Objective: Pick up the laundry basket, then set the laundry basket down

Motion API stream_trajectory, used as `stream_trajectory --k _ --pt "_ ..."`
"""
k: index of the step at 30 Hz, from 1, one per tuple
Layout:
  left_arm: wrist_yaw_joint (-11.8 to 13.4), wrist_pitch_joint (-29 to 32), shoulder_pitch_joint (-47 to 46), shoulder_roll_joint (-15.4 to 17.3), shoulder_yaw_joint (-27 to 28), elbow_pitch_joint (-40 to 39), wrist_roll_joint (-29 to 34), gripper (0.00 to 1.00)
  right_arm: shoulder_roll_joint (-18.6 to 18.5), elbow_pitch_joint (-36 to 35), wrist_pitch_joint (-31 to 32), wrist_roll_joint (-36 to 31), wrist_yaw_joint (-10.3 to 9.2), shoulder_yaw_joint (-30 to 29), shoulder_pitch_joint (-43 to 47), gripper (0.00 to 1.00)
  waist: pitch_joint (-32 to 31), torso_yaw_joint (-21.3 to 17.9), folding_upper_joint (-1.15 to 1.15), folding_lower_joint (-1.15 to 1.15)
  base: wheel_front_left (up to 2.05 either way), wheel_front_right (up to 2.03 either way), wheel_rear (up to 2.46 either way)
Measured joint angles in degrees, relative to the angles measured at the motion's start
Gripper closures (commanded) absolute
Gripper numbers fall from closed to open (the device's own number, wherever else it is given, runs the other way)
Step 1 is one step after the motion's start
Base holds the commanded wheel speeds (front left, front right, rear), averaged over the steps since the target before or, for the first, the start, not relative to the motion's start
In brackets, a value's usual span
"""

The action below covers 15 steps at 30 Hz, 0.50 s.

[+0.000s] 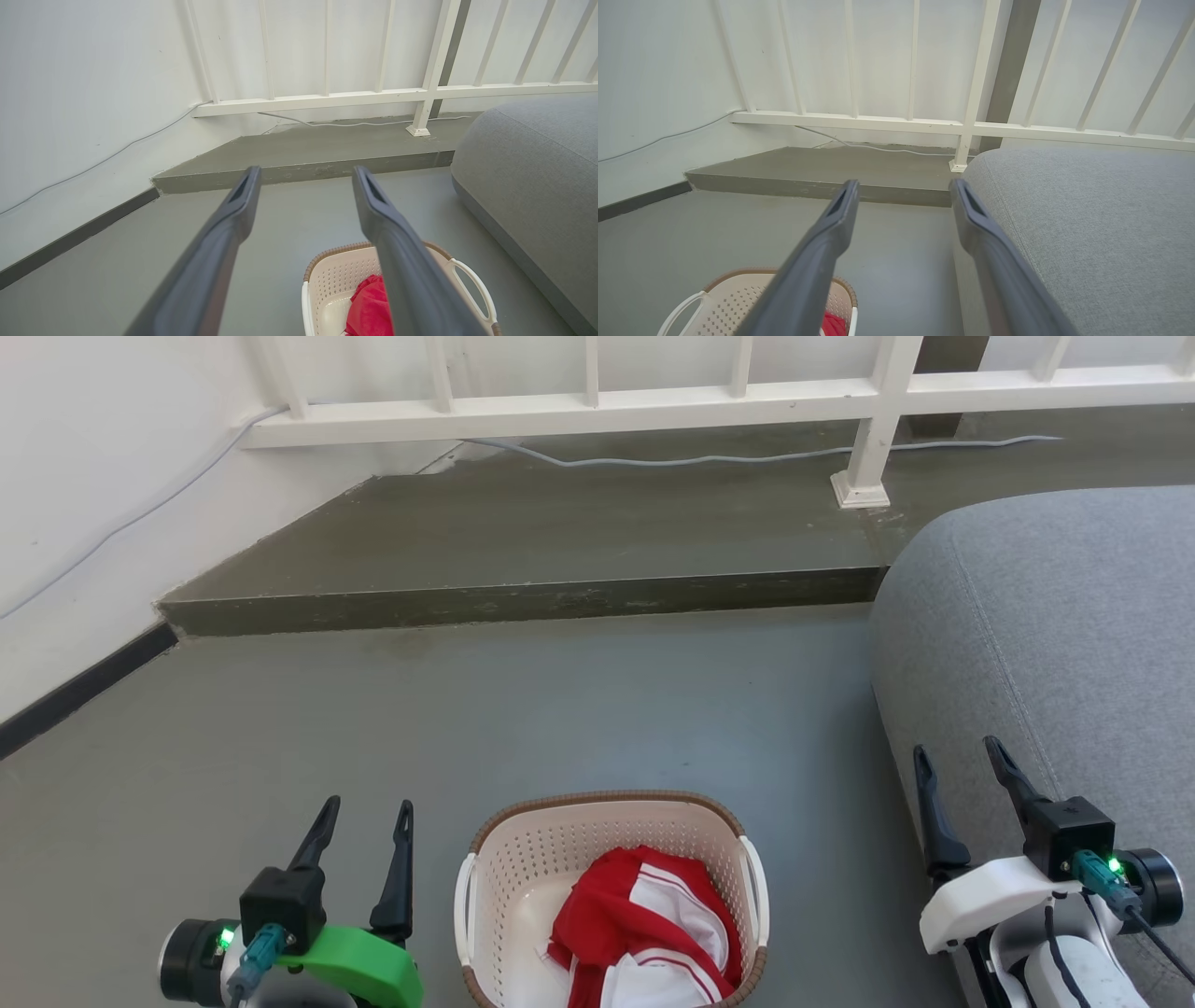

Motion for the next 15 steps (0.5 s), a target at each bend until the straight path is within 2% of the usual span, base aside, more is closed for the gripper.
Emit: stream_trajectory --k 15 --pt "0.0 0.0 -0.1 -0.2 -0.5 1.4 0.0 0.00 0.1 0.6 0.0 0.0 0.48 -0.1 0.3 0.00 0.3 0.1 0.00 0.00 0.00 0.00 0.00"
